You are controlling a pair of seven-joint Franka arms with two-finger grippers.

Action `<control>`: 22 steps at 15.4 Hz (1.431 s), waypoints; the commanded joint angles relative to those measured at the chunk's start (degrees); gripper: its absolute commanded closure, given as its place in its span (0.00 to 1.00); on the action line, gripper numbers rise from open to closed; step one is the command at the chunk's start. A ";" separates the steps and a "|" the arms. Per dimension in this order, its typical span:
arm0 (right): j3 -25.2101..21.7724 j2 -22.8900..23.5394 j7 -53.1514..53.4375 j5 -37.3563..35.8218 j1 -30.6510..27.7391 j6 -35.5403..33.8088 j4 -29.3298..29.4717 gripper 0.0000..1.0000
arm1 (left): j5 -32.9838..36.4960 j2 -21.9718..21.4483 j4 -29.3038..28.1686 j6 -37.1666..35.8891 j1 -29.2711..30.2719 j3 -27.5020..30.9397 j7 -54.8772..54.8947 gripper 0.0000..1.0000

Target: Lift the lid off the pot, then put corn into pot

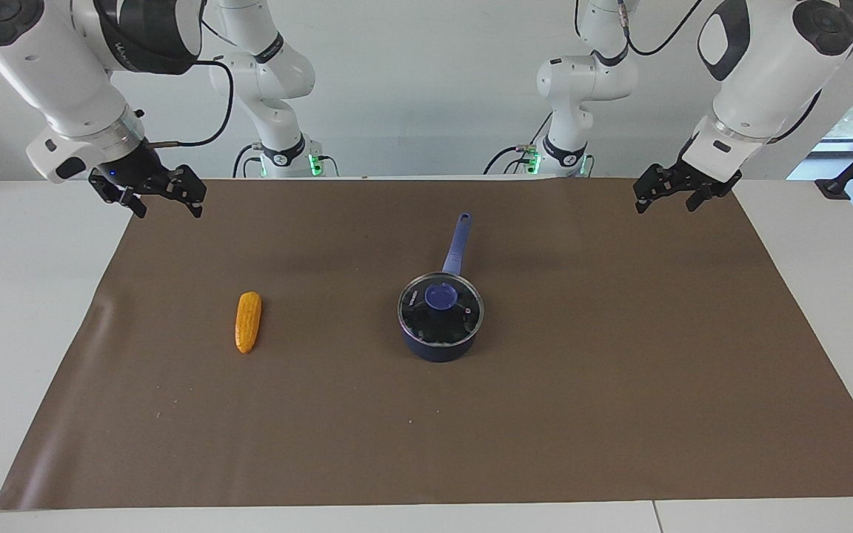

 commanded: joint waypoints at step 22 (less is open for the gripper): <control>0.57 0.34 -0.57 1.02 1.49 15.57 -9.87 0.00 | -2.49 27.79 21.89 13.11 -28.30 -0.57 -34.02 0.00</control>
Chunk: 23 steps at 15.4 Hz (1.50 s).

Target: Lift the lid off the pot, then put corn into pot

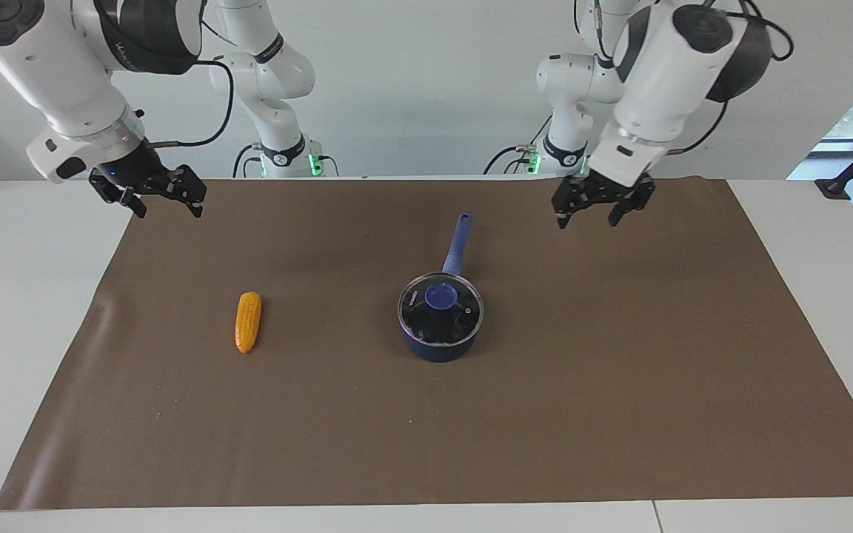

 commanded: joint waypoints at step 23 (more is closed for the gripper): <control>0.14 12.56 -0.13 0.50 4.91 35.68 -24.62 0.81 | 2.93 13.94 9.02 3.18 -5.76 0.67 4.19 0.01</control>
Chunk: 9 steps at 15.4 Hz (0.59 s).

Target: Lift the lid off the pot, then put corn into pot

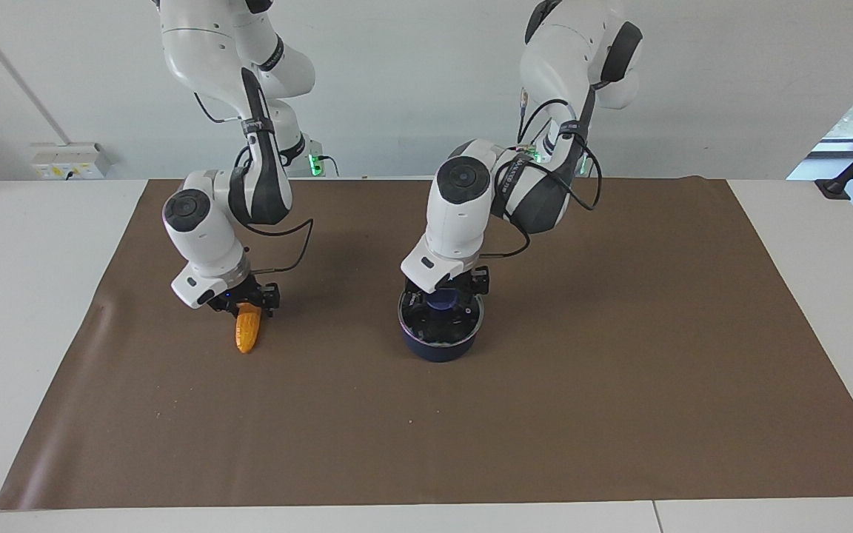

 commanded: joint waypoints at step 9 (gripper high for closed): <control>0.34 2.55 3.72 0.60 9.23 -21.90 23.79 1.00 | -1.46 -0.10 -1.21 0.06 -1.69 0.61 0.44 0.12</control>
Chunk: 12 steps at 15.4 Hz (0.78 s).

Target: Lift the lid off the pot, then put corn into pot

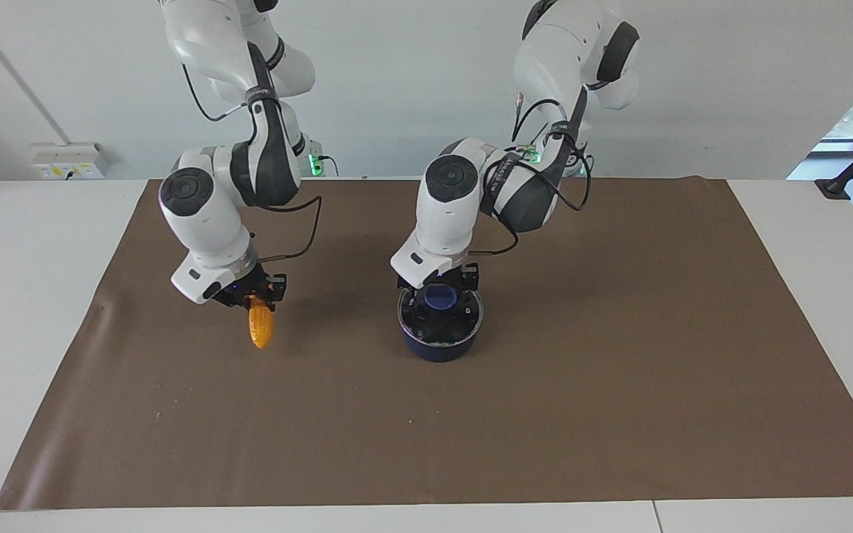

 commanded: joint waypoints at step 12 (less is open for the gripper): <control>0.12 3.48 7.95 2.73 6.60 -4.02 8.33 1.00 | -2.65 -1.53 -0.28 -0.79 0.16 1.06 0.44 0.85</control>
